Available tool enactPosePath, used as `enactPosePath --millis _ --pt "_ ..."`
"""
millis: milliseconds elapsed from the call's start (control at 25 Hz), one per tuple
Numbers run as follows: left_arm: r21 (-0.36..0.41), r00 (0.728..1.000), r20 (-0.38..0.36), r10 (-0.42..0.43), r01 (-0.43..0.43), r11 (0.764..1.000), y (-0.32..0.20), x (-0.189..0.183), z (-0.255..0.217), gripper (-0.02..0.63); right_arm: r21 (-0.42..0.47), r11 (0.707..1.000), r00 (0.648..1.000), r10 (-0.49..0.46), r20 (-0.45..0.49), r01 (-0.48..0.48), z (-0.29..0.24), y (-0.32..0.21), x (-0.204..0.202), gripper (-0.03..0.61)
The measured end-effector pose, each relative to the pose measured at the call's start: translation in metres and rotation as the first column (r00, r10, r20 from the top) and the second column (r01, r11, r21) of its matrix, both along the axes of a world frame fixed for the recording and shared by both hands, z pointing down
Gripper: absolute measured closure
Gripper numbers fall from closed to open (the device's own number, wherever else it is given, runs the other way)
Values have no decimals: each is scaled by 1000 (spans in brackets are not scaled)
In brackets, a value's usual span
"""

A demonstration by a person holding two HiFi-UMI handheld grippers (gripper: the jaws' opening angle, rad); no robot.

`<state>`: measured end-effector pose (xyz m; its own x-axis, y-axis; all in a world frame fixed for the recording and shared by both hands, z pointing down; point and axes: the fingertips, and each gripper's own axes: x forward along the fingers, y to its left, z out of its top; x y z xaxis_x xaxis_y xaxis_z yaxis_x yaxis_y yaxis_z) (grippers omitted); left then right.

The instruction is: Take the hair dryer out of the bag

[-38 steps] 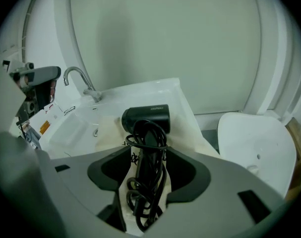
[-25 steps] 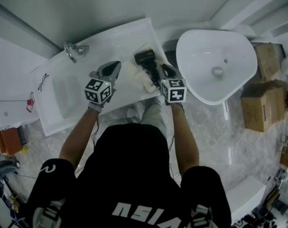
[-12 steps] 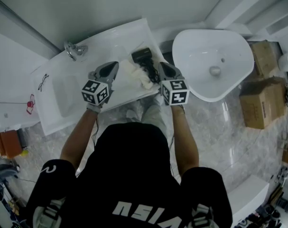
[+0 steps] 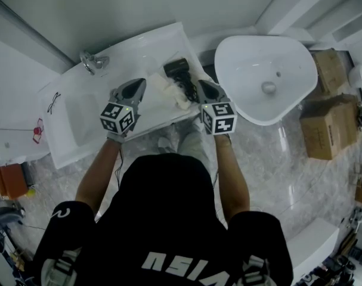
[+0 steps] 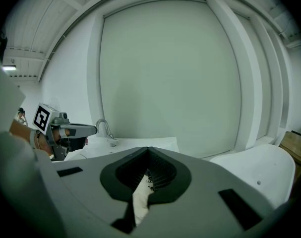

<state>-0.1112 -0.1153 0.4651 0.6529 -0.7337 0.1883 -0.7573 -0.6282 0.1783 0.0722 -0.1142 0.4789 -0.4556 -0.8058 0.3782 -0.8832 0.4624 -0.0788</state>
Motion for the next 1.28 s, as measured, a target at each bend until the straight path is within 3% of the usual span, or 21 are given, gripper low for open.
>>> enactPosePath --millis 1280 --pt "1 999 -21 42 -42 999 19 -3 3 616 0 999 999 -47 -4 47 9 9 -21 583"
